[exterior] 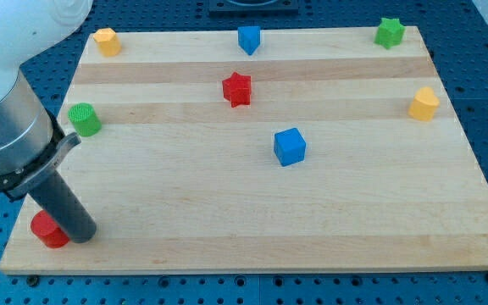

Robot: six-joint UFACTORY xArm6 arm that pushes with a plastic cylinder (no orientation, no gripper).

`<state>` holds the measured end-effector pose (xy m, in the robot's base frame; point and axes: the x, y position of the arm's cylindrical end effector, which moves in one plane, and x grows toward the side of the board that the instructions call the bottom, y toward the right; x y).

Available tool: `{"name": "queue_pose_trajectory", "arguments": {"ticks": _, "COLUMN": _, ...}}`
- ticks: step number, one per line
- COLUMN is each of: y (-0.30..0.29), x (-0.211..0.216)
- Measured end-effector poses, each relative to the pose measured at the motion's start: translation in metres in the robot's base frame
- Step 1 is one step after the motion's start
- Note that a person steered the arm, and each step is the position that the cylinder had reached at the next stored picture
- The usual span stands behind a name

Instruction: Move your arm towards center

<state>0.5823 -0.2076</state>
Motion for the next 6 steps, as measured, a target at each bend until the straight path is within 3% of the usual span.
{"name": "queue_pose_trajectory", "arguments": {"ticks": 3, "y": 0.088, "x": -0.054}}
{"name": "queue_pose_trajectory", "arguments": {"ticks": 6, "y": 0.14, "x": -0.143}}
